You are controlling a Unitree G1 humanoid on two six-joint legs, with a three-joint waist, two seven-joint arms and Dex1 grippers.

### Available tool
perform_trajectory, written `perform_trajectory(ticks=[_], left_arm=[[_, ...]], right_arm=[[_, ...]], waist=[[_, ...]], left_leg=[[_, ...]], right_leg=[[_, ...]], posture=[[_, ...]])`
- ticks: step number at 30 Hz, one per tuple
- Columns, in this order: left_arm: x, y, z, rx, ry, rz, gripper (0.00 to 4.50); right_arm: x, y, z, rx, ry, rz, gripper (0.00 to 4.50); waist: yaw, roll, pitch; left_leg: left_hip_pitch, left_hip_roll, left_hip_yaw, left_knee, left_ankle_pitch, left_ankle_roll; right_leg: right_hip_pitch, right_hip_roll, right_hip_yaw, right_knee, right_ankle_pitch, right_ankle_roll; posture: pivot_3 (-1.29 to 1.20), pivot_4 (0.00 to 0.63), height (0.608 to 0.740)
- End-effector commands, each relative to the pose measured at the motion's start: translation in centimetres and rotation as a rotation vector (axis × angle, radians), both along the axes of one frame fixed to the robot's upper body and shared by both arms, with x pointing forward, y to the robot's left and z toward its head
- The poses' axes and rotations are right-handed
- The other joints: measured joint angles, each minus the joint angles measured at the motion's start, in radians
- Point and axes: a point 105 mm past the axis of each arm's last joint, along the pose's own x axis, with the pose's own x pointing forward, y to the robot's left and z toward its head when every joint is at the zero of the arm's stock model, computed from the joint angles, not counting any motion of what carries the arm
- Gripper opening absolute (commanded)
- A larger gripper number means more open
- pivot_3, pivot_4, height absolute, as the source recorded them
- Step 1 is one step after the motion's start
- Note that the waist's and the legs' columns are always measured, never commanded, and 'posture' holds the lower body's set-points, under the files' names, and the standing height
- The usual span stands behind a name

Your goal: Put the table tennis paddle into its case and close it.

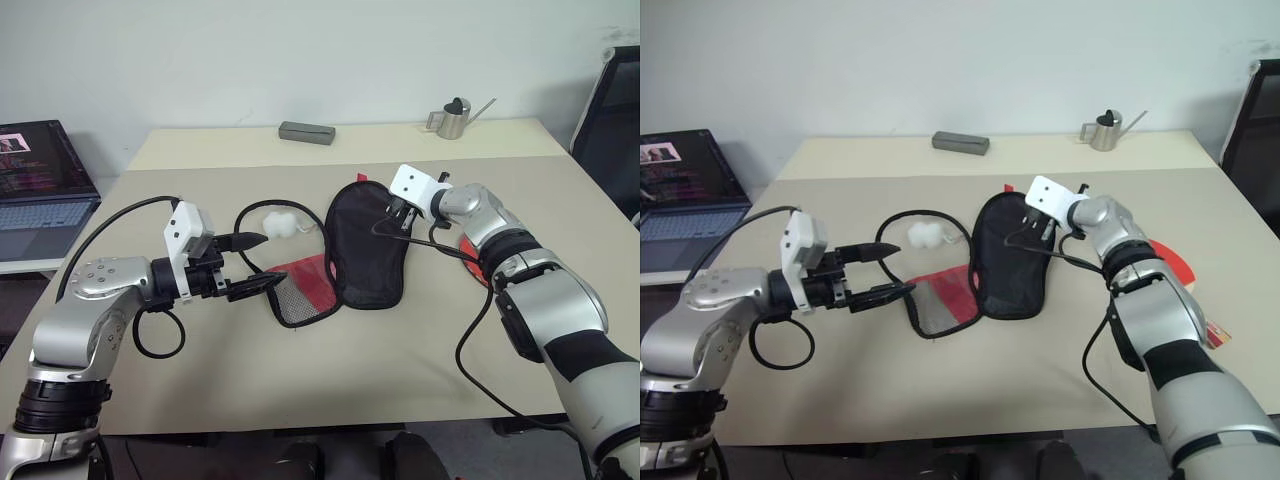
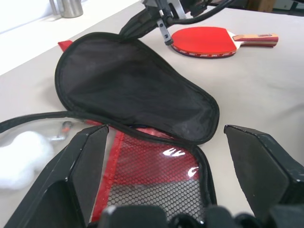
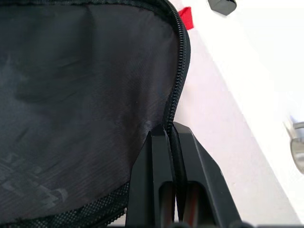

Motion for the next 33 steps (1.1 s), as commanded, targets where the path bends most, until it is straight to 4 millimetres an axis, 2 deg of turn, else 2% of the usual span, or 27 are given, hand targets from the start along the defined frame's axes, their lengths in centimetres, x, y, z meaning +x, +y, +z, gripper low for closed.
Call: perform_trajectory(ticks=[1,11,16,22,28,31,33], left_arm=[[-0.3,-0.4,0.6,-0.005,-0.024,-0.018,4.27],[0.1,-0.8,0.6,-0.007,-0.028,-0.029,4.27],[0.2,-0.9,0.6,-0.010,-0.030,-0.026,4.27],[0.2,-1.0,0.5,-0.010,-0.032,-0.025,4.27],[0.3,-1.0,0.5,-0.008,-0.033,-0.028,4.27],[0.3,-1.1,0.5,-0.006,-0.033,-0.029,4.27],[0.4,-1.1,0.5,-0.004,-0.033,-0.031,4.27]], right_arm=[[0.2,0.9,2.7,-0.024,-0.077,0.040,0.02],[0.2,1.0,3.4,-0.114,-0.107,0.065,0.02],[0.2,0.9,2.0,-0.162,-0.098,0.064,0.02],[0.3,1.1,2.1,-0.224,-0.146,0.067,0.02],[0.2,1.5,1.2,-0.169,-0.107,0.059,0.02],[0.3,1.5,1.0,-0.124,-0.092,0.040,0.61],[0.3,1.3,1.1,-0.117,-0.095,0.025,1.28]], waist=[[0.000,0.000,0.000],[0.000,0.000,0.000],[0.000,0.000,0.000],[0.000,0.000,0.000],[0.000,0.000,0.000],[0.000,0.000,0.000],[0.000,0.000,0.000]], left_leg=[[0.000,0.000,0.000,0.000,0.000,0.000],[0.000,0.000,0.000,0.000,0.000,0.000],[0.000,0.000,0.000,0.000,0.000,0.000],[0.000,0.000,0.001,0.001,0.001,-0.002],[0.001,0.000,0.001,0.001,0.002,-0.004],[0.001,0.000,0.001,0.001,0.002,-0.004],[0.001,0.000,0.001,0.001,0.002,-0.004]], right_leg=[[0.000,0.000,0.000,0.000,0.000,0.000],[0.000,0.000,0.000,0.001,0.000,0.000],[-0.001,0.000,0.001,0.003,0.000,0.000],[-0.004,0.000,0.002,0.008,-0.001,-0.001],[-0.005,0.000,0.003,0.011,-0.001,-0.002],[-0.005,0.000,0.003,0.012,-0.001,-0.002],[-0.005,0.000,0.003,0.012,-0.001,-0.002]], posture=[[0.00,0.150,0.740],[0.00,0.150,0.740],[0.00,0.150,0.740],[0.00,0.150,0.740],[0.00,0.150,0.740],[0.00,0.150,0.740],[0.00,0.150,0.740]])
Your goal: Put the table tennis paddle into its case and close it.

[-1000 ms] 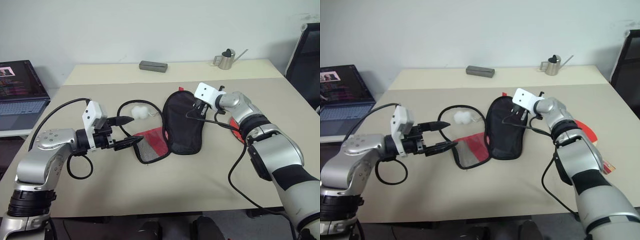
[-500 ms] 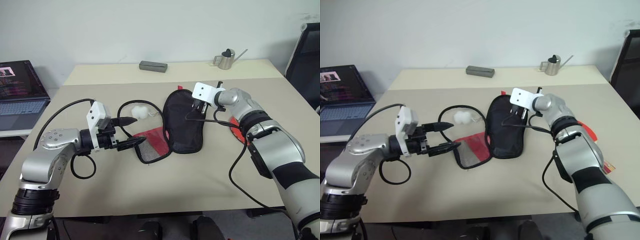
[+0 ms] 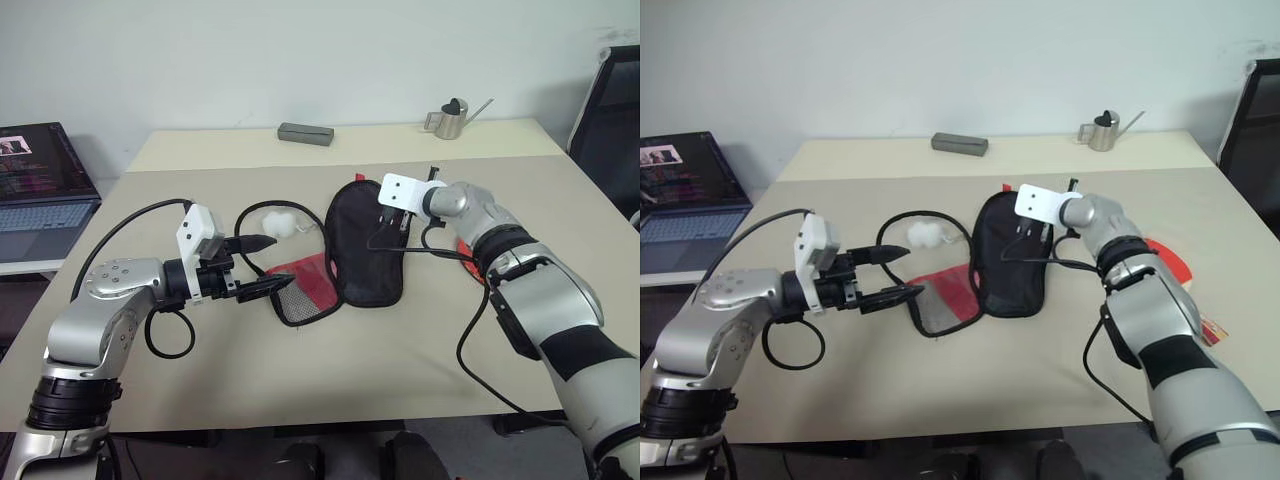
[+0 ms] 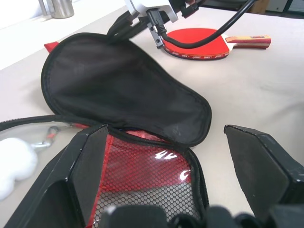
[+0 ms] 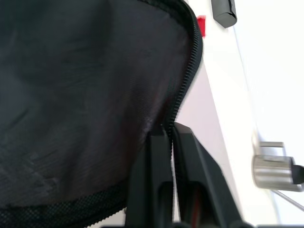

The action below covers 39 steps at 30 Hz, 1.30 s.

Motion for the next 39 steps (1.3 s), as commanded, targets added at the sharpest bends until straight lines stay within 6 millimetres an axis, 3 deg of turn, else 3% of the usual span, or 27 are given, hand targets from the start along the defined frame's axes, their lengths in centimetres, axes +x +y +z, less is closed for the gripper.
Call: perform_trajectory(ticks=[1,4,9,16,24,32,39], left_arm=[[0.1,-0.1,1.0,0.005,-0.046,-0.012,4.27],[0.2,-0.2,1.0,0.005,-0.047,-0.015,4.27],[0.3,-0.3,0.9,0.003,-0.047,-0.018,4.27],[0.3,-0.3,0.9,-0.006,-0.046,-0.019,4.27],[0.1,-0.3,0.9,-0.017,-0.041,-0.031,4.27],[-0.4,-0.7,1.0,-0.033,-0.028,-0.077,4.27],[-0.7,-0.5,1.0,-0.022,-0.026,-0.095,4.27]], right_arm=[[0.3,0.1,1.2,0.054,-0.030,-0.018,1.64],[0.6,-1.0,1.7,0.056,-0.065,-0.071,2.65],[1.0,-2.5,2.9,0.145,-0.104,-0.148,2.65],[0.7,-3.2,3.5,0.376,-0.012,-0.161,2.65],[-0.7,-3.6,0.7,0.591,0.229,-0.131,2.65],[-3.7,-4.9,-1.6,0.713,0.302,-0.161,2.65],[-9.2,-4.3,-2.8,0.851,0.397,-0.221,2.65]], waist=[[0.000,0.000,0.000],[0.000,0.000,0.000],[0.001,0.000,0.000],[-0.001,0.000,0.000],[0.000,0.000,0.000],[0.003,0.000,0.000],[0.008,0.000,0.000]], left_leg=[[0.000,0.000,0.000,0.000,0.000,0.000],[0.000,0.000,0.000,0.000,0.000,0.000],[0.000,0.000,0.000,0.000,0.000,0.000],[0.000,0.000,0.001,0.000,0.000,0.000],[0.000,0.000,0.000,0.000,0.000,0.000],[-0.001,0.000,0.000,0.001,0.000,0.000],[-0.001,0.000,0.000,0.001,0.000,0.001]], right_leg=[[0.000,0.000,0.000,0.000,0.000,0.000],[0.000,0.000,0.000,0.000,0.000,0.000],[0.000,0.000,0.000,0.000,0.000,0.000],[0.000,0.000,0.000,0.000,0.000,0.000],[0.001,0.000,0.000,0.000,0.000,0.000],[0.000,0.000,-0.001,0.000,0.000,0.000],[0.000,-0.001,-0.001,0.000,0.000,0.000]], posture=[[0.00,0.150,0.740],[0.00,0.150,0.740],[0.00,0.150,0.740],[0.00,0.150,0.740],[0.00,0.150,0.740],[0.00,0.150,0.740],[0.00,0.150,0.740]])
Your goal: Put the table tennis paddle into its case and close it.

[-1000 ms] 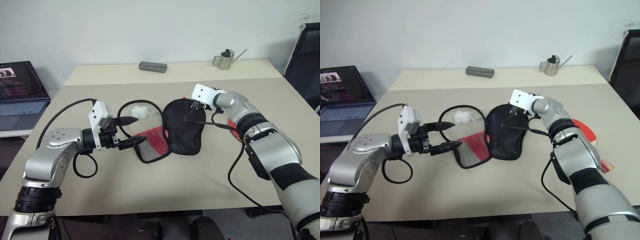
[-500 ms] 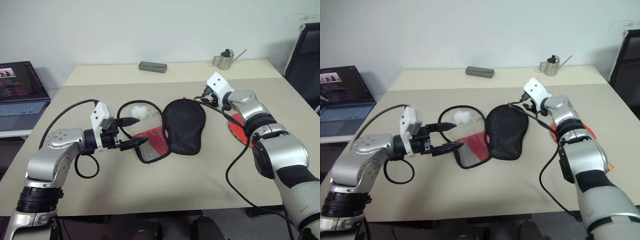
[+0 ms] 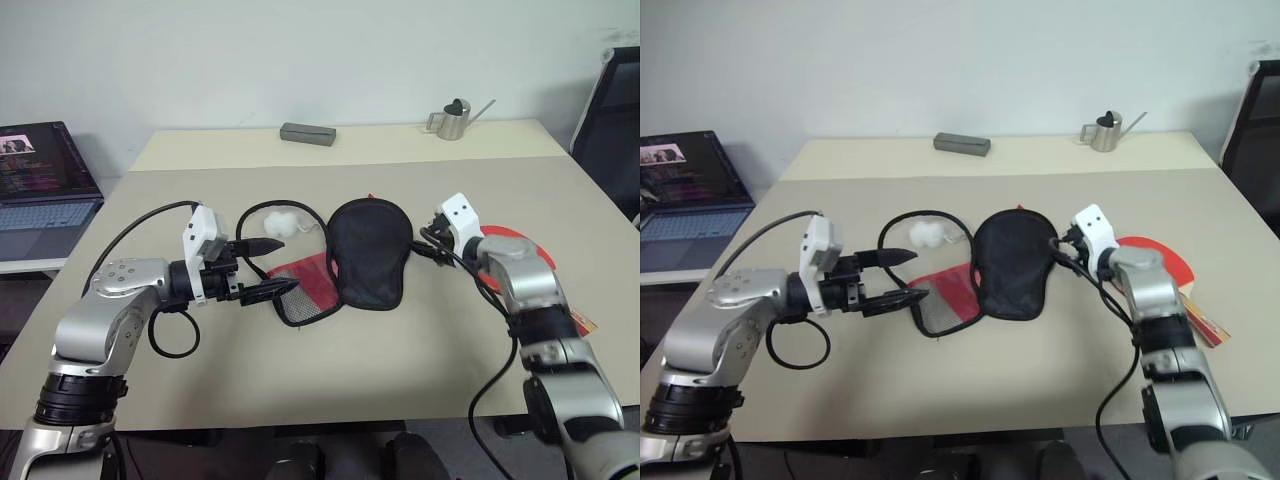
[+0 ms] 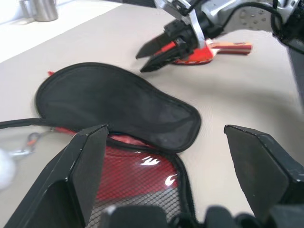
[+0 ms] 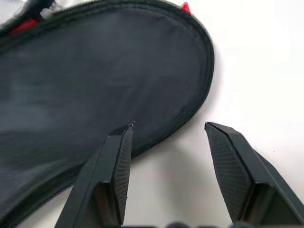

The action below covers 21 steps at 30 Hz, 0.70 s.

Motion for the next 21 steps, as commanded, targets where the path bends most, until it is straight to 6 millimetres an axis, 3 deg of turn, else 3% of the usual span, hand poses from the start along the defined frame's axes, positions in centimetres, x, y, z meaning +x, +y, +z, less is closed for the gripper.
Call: perform_trajectory(ticks=[1,9,21], left_arm=[[-0.2,0.3,1.2,0.006,-0.054,-0.010,4.27],[0.0,0.2,1.3,0.010,-0.055,-0.017,4.27],[0.0,0.1,1.0,0.017,-0.056,-0.016,4.27]], right_arm=[[-2.1,0.8,1.8,0.068,-0.014,-0.003,2.65],[-4.2,1.6,0.4,0.134,0.089,-0.035,2.65],[-3.6,3.3,-2.5,0.119,0.139,-0.043,2.65]], waist=[[0.001,0.000,0.000],[0.007,0.000,0.000],[0.010,0.000,0.000]], left_leg=[[0.000,0.000,0.000,0.000,0.000,0.000],[0.000,0.000,-0.001,0.000,-0.002,0.003],[0.000,0.000,-0.001,0.000,-0.002,0.003]], right_leg=[[0.000,0.000,0.000,0.000,0.000,0.000],[0.001,0.000,-0.001,0.000,0.000,-0.001],[0.001,0.000,-0.001,0.000,0.000,-0.001]], posture=[[0.00,0.150,0.740],[0.00,0.150,0.740],[0.00,0.150,0.740]])
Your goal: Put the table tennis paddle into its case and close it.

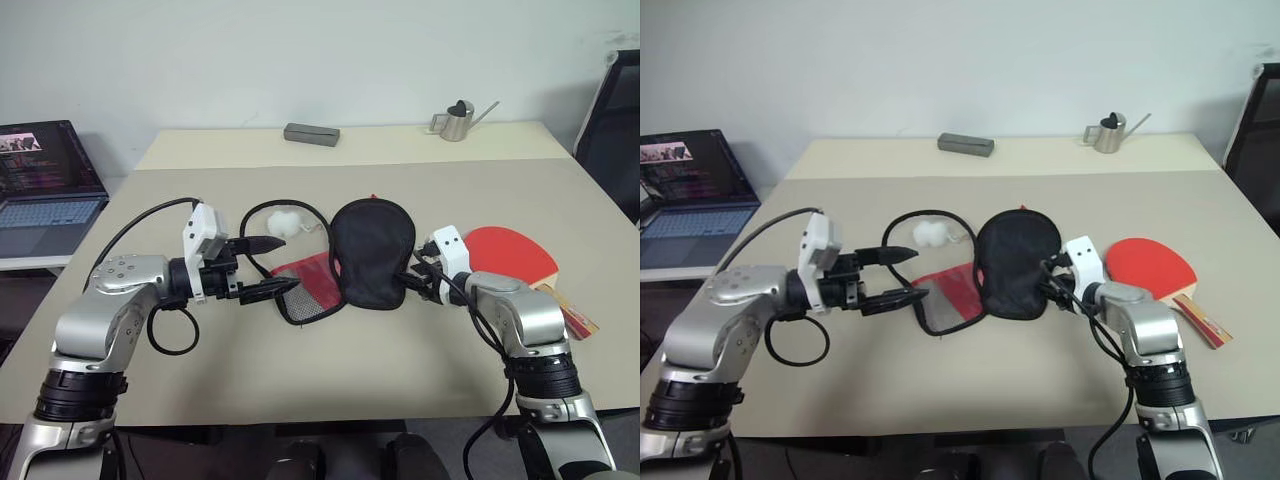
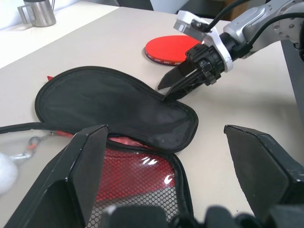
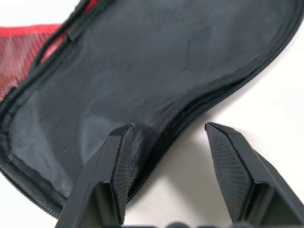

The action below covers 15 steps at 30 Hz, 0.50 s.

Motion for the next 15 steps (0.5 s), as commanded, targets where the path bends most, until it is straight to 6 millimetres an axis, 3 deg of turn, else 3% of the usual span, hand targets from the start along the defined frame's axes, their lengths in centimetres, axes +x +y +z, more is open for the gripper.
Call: perform_trajectory(ticks=[1,6,9,15], left_arm=[[-0.1,0.3,0.7,0.008,-0.037,0.004,4.27],[-0.1,0.4,0.6,0.010,-0.037,0.011,4.27],[-0.1,0.4,0.6,0.012,-0.038,0.012,4.27],[-0.2,0.4,0.5,0.019,-0.038,0.011,4.27]], right_arm=[[0.2,0.4,0.3,-0.002,-0.036,0.011,2.65],[0.2,0.7,0.1,0.000,-0.031,0.018,2.65],[0.2,1.1,0.1,0.005,-0.034,0.024,2.13],[0.3,1.7,0.1,-0.003,-0.035,0.046,0.04]], waist=[[0.000,0.000,0.000],[0.000,0.000,0.000],[0.000,0.000,0.000],[0.000,0.000,0.000]], left_leg=[[0.000,0.000,0.000,0.000,0.000,0.000],[0.000,0.000,0.000,0.000,0.000,0.000],[0.000,0.000,0.000,0.000,0.000,0.000],[0.000,0.000,0.000,0.000,0.000,0.000]], right_leg=[[0.000,0.000,0.000,0.000,0.000,0.000],[0.000,0.000,0.000,0.000,0.000,0.000],[0.000,0.000,0.000,0.000,0.000,0.000],[0.000,0.000,0.000,0.000,0.000,0.000]], posture=[[0.00,0.150,0.740],[0.00,0.150,0.740],[0.00,0.150,0.740],[0.00,0.150,0.740]])
